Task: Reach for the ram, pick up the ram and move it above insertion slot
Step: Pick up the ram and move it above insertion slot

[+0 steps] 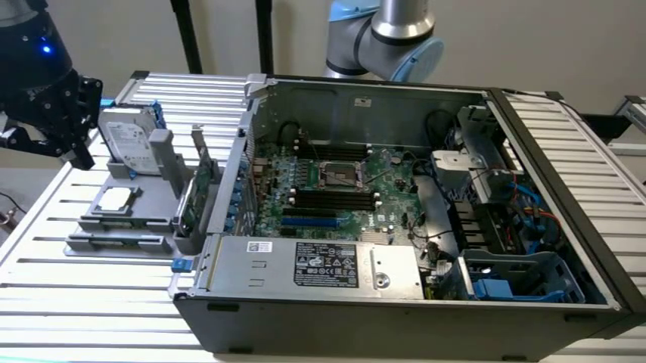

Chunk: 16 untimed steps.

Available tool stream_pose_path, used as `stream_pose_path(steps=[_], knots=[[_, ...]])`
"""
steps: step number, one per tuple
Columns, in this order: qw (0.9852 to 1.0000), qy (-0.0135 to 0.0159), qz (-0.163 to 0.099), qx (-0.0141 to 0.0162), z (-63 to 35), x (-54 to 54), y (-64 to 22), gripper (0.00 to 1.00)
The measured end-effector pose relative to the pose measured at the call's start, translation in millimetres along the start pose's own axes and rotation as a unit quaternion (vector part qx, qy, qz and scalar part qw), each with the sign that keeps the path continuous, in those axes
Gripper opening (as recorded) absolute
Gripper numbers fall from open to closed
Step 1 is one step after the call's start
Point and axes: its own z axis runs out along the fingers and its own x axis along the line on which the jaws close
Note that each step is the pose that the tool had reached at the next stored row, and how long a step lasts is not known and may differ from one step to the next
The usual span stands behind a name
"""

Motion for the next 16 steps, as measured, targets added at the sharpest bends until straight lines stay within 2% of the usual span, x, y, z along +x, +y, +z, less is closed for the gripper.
stream_pose_path(steps=[5,10,11,12,14,15,16], knots=[[0.9991,0.0012,-0.043,0.0020,0.5,0.0,0.0,0.10],[0.9990,0.0012,-0.044,0.0021,0.6,0.0,0.0,0.12],[0.9990,0.0011,-0.044,0.0021,0.6,0.0,0.0,0.17],[0.9990,0.0011,-0.044,0.0021,0.6,0.0,0.0,0.17],[0.9990,0.0011,-0.044,0.0021,0.6,0.0,0.0,0.30],[0.9990,0.0011,-0.044,0.0021,0.6,0.0,0.0,0.30],[0.9990,0.0011,-0.044,0.0022,1.0,0.0,0.0,0.36]])
